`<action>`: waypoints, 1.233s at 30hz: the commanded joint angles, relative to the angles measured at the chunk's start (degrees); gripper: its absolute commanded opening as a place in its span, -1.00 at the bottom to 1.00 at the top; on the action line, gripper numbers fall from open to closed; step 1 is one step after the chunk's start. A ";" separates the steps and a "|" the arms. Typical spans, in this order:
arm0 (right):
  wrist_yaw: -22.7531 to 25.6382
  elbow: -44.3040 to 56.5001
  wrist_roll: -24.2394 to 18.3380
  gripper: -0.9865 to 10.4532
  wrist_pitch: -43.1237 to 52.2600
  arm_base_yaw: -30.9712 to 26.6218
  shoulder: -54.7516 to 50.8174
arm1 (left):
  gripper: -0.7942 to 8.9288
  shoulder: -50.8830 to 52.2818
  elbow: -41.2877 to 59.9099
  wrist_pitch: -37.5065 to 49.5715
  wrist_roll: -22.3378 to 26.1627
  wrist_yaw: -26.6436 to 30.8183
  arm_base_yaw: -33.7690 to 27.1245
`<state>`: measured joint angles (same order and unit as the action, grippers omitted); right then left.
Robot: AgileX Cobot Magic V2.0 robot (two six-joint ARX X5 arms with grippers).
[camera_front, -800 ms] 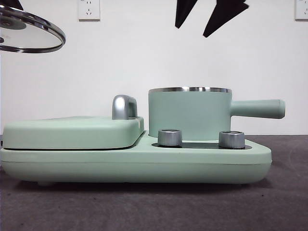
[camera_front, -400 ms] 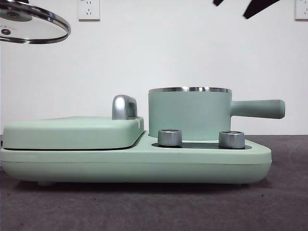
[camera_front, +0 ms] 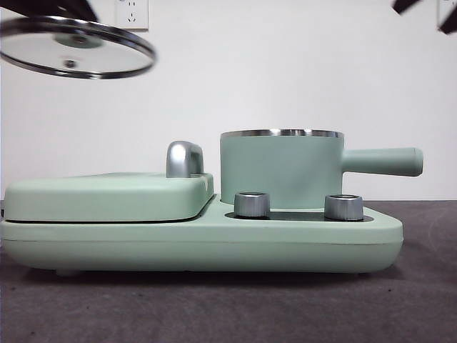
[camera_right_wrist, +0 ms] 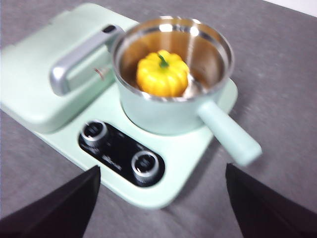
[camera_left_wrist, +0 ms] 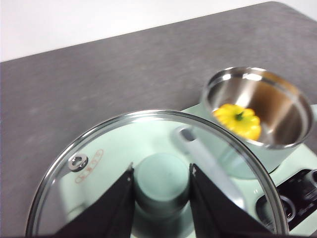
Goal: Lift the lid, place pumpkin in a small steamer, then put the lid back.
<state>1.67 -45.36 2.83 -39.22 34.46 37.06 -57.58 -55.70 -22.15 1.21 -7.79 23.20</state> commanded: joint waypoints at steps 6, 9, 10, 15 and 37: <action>1.88 3.45 1.16 -0.15 -0.92 0.44 -5.20 | -0.81 -9.44 -0.83 15.17 -0.42 -0.39 6.64; 1.86 3.45 1.16 -0.15 -1.64 0.46 -5.44 | -0.81 -13.31 -0.98 20.98 -0.42 -0.39 8.96; 1.84 3.45 1.16 -0.15 -1.70 0.46 -5.44 | -0.81 -14.53 -1.16 22.53 -0.42 -0.39 9.66; 1.81 3.45 1.18 -0.15 -1.90 0.46 -5.40 | -0.81 -20.81 -4.07 27.52 -0.42 -0.39 12.68; 1.84 3.45 1.05 -0.15 -3.63 0.46 -5.42 | -0.82 -41.03 -17.16 31.15 3.32 -1.25 17.92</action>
<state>3.29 -41.71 3.31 -43.07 34.46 31.46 -97.97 -70.98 6.66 3.73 -8.82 40.64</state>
